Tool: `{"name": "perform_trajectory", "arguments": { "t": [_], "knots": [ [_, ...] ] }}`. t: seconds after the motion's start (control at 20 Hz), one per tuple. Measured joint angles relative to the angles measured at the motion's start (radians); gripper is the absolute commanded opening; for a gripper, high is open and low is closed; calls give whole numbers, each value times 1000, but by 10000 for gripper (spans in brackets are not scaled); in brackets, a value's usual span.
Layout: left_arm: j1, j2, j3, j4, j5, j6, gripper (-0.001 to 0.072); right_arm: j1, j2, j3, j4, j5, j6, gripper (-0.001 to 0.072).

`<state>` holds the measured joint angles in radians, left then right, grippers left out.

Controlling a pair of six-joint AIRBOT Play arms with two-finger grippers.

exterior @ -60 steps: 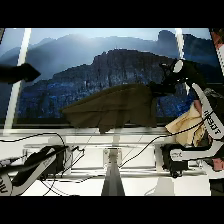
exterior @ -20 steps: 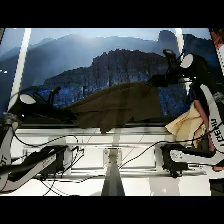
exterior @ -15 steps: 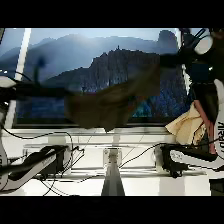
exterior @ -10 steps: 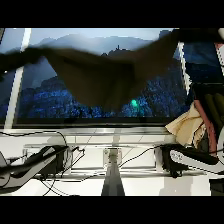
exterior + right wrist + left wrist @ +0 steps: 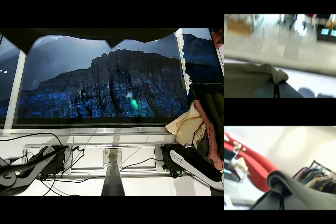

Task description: Fold the clothes and pants, and hang the long-sleeved shirts on hangers.

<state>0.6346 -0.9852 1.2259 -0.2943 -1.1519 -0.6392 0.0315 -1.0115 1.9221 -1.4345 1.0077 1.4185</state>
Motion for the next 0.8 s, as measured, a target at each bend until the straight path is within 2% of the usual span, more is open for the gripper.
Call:
{"name": "perform_trajectory", "arguments": {
  "t": [0.15, 0.25, 0.4, 0.55, 0.65, 0.8],
  "knots": [
    [23, 47, 3, -5, -48, 2, 17, 0, 93, 10, -1, 1, 0, 14],
    [27, 74, 3, 68, -66, -17, 17, 0, 127, 11, -2, 8, 0, 14],
    [-4, 87, -1, 350, -80, -149, 17, 0, 110, -14, -3, 46, 0, 15],
    [-98, 49, -31, 634, -74, -254, 17, 0, 10, -82, -3, 80, 0, 15],
    [-203, -9, -71, 756, -20, -285, 18, 0, -95, -135, -2, 81, 0, 15],
    [-369, -154, -119, 877, 184, -309, 18, 0, -290, -193, 11, 39, 2, 15]
  ]
}}
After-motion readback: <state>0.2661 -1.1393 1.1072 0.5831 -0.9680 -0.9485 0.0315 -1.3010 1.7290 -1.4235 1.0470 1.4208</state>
